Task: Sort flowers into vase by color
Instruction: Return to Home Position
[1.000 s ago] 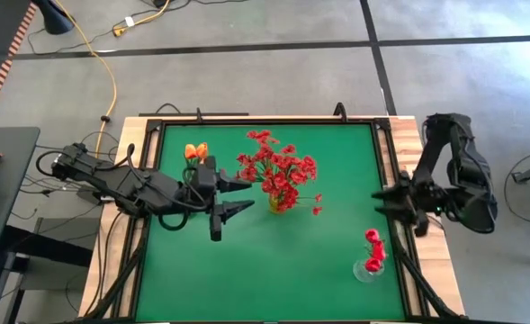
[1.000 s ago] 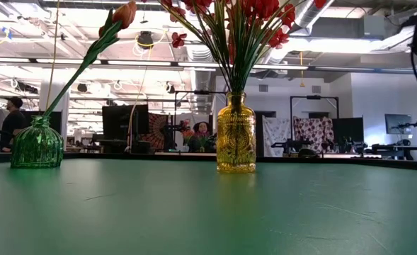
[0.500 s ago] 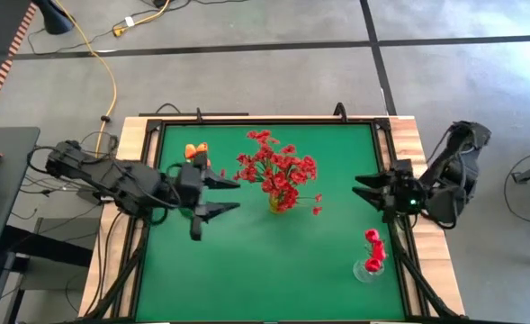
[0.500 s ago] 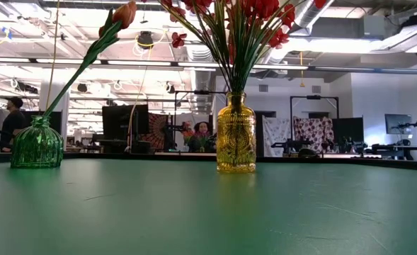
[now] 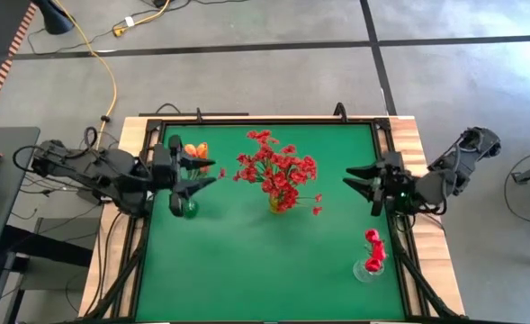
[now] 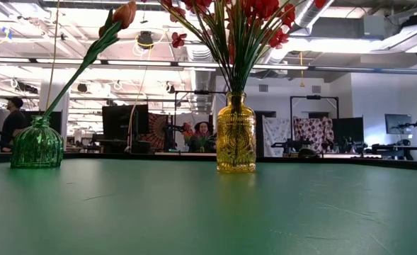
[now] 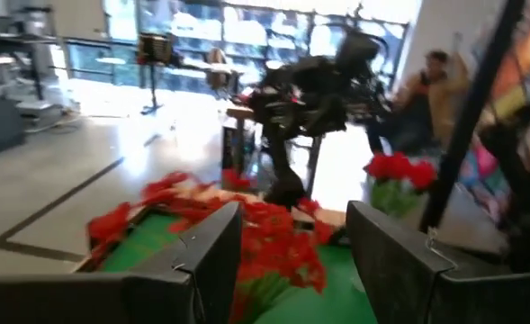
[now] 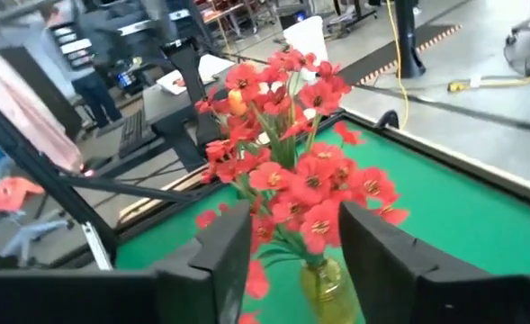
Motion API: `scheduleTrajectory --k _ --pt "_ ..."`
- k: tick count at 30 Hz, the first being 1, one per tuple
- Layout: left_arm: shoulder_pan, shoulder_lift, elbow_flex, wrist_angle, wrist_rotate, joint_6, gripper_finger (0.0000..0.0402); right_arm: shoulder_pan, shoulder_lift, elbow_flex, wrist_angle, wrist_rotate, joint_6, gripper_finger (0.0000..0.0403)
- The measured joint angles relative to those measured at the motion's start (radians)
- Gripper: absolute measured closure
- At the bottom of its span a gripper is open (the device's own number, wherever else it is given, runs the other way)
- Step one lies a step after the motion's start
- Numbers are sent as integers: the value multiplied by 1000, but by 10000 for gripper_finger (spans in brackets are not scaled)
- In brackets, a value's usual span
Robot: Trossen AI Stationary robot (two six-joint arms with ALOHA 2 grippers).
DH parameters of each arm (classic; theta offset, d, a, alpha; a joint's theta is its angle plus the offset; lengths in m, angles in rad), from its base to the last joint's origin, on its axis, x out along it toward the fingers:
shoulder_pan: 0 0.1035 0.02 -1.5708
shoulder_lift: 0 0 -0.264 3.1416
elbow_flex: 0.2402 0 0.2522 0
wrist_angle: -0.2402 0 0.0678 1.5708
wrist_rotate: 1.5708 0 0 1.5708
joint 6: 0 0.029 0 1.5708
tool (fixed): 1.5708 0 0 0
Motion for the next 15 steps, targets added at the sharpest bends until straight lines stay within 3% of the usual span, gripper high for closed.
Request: scheduleTrajectory --k 5,10,15 --pt "125 -102 -146 81 34 -58 212 -100 -53 0 0 -72 -159 263" --pt "271 -188 -217 106 177 -107 212 -253 -91 0 1 -160 -301 329" --pt "375 -242 -218 111 343 -69 212 -440 -100 0 6 -361 -415 386"
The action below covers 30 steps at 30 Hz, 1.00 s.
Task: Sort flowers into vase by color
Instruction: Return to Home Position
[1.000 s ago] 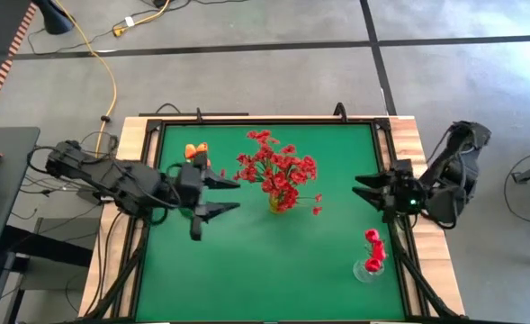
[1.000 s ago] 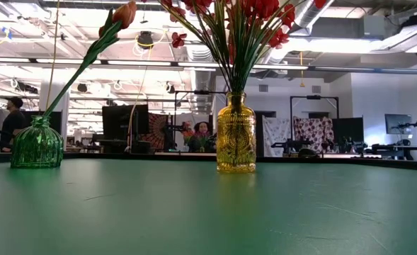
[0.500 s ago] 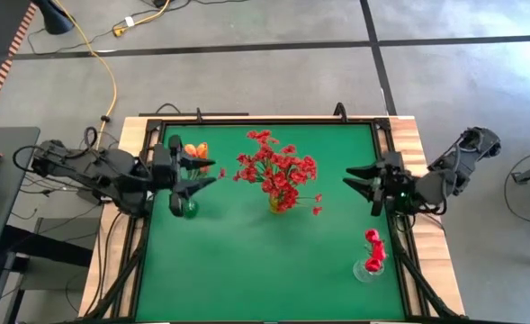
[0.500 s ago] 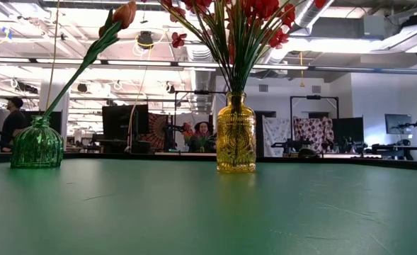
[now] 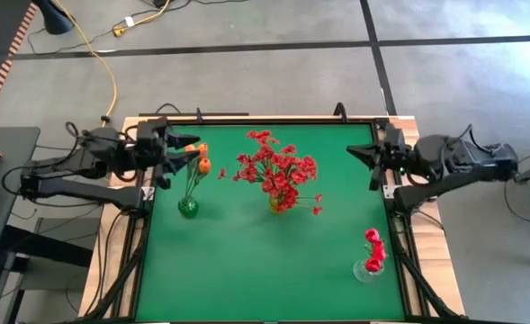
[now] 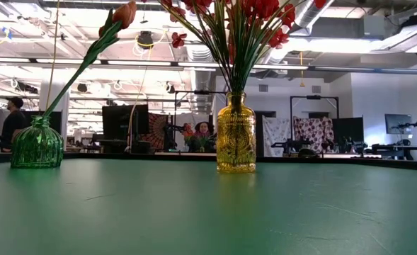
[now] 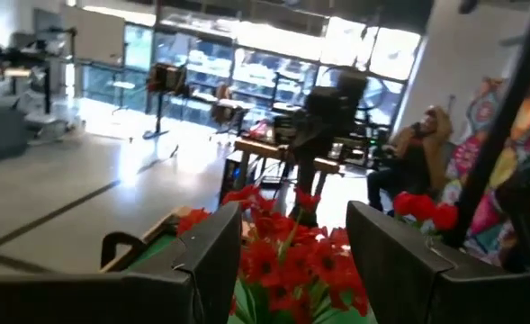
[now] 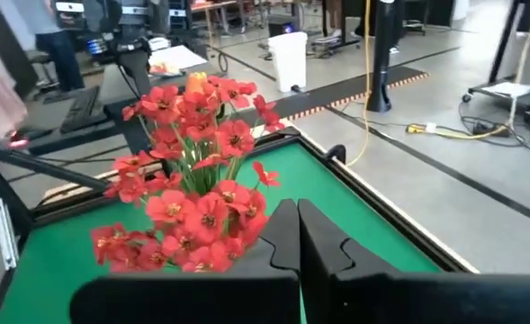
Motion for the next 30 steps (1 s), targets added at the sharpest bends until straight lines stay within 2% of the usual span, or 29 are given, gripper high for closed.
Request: scheduleTrajectory --k 6,9,11,14,21,24,30 --pt "30 -27 0 -75 25 12 212 -238 -23 -81 107 -290 -61 377" --pt "29 -35 0 -138 27 15 212 -323 -50 -153 159 -375 -10 378" --pt "29 -48 0 -183 33 30 212 -349 -79 -205 184 -394 14 384" --pt "29 -81 0 -270 72 65 212 -336 -118 -273 238 -371 73 386" --pt "29 -225 -3 -411 104 64 212 -227 -172 -389 288 -133 116 384" --pt "29 -318 -64 -360 103 56 212 -201 -189 -437 331 -96 117 384" --pt "29 -520 -313 -172 104 -36 212 -195 -234 -505 397 -93 120 383"
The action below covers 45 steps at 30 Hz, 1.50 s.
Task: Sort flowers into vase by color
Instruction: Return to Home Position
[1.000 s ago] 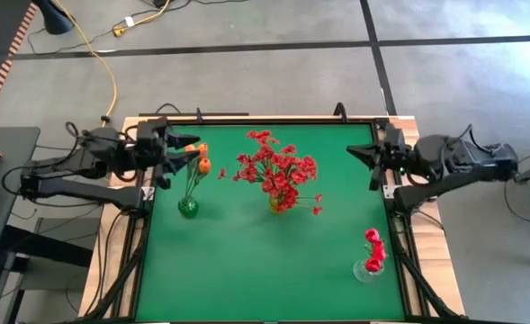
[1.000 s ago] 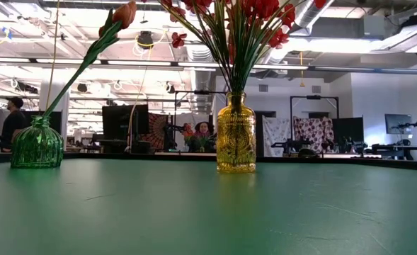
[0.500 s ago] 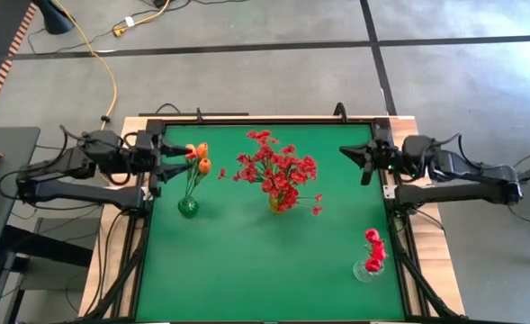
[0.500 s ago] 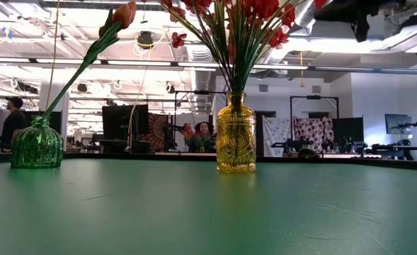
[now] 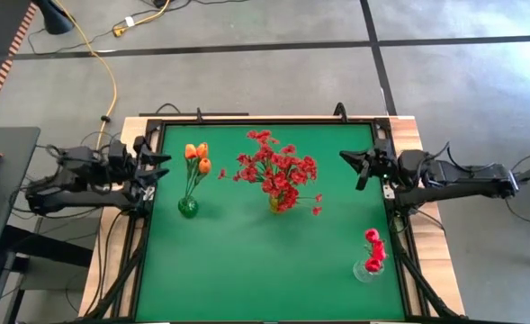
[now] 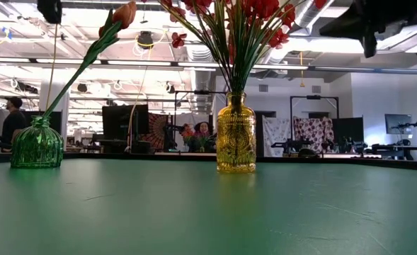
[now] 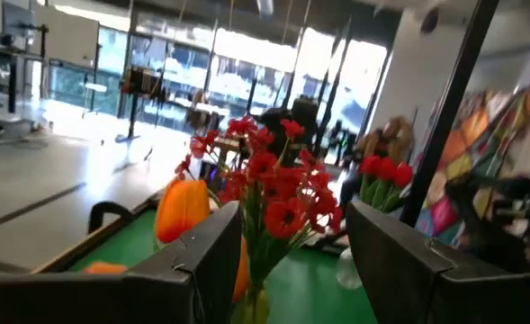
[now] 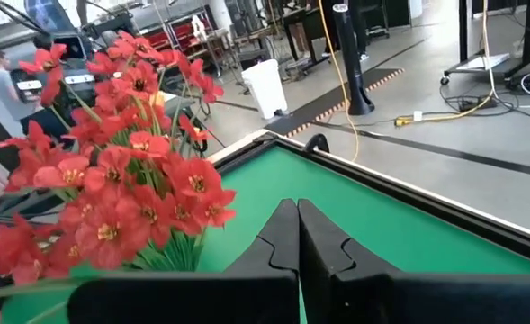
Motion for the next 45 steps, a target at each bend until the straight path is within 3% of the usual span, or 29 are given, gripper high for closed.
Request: scheduleTrajectory --k 7,14,28,33,45 --pt "0 -160 -232 175 -19 -33 212 0 -90 -7 -104 -1 5 383" --pt "0 -185 -370 250 1 -76 212 -3 -184 -107 -80 -8 12 383" --pt "0 -185 -489 274 95 -110 212 -2 -377 -250 -102 -30 18 382" --pt "0 -185 -504 272 140 -111 212 -2 -422 -272 -115 -29 -76 382" --pt "0 -185 -505 256 119 4 212 -2 -440 -283 -131 -26 -109 382"
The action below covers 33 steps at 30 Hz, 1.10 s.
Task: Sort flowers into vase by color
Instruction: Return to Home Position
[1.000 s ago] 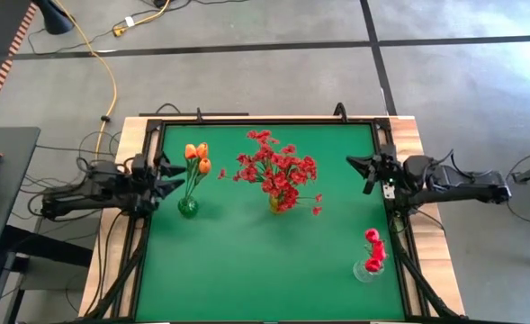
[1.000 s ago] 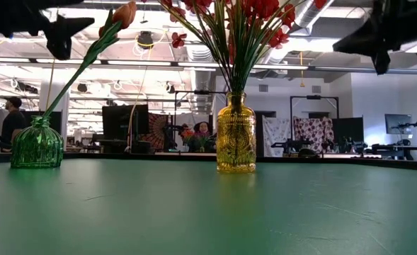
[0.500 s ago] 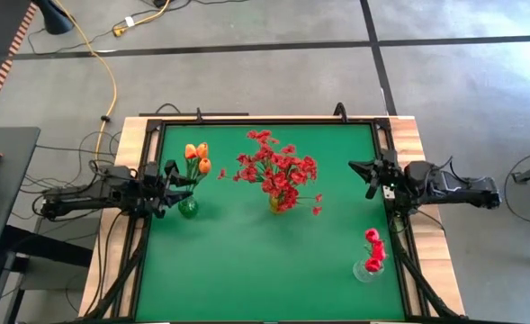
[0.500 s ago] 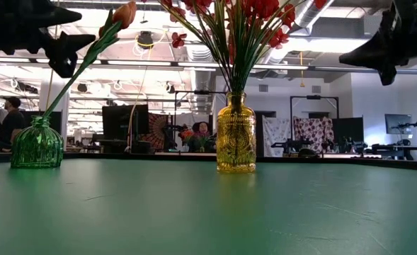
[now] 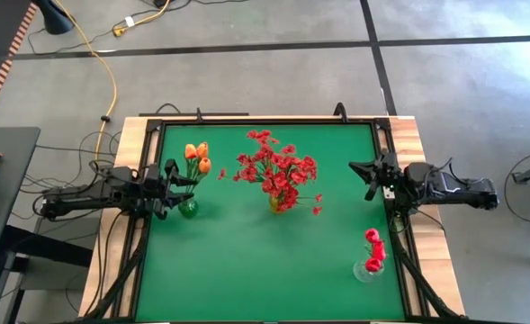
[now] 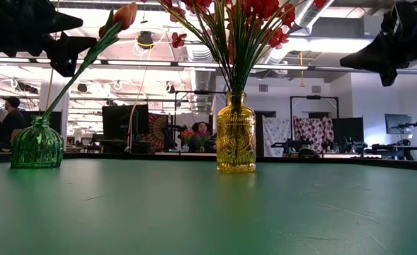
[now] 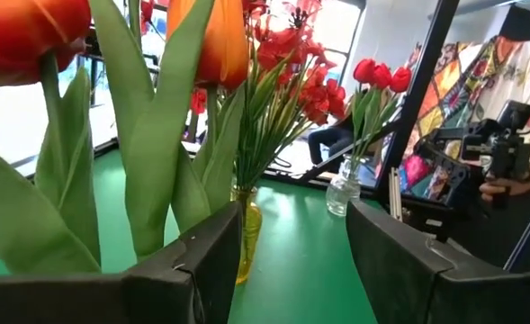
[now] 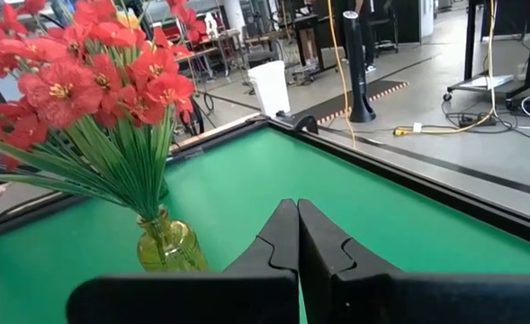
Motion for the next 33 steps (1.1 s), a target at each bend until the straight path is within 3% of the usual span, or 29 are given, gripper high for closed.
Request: scheduleTrajectory --k 19,26,30,33 --pt "0 0 0 8 -5 5 212 0 0 0 -8 0 0 381" --pt "0 1 0 -23 -98 36 212 0 0 0 -33 4 0 364" --pt "0 1 0 -29 -149 -78 212 0 0 0 -37 6 0 362" --pt "0 1 0 15 -141 -79 212 0 0 0 -38 7 -19 365"
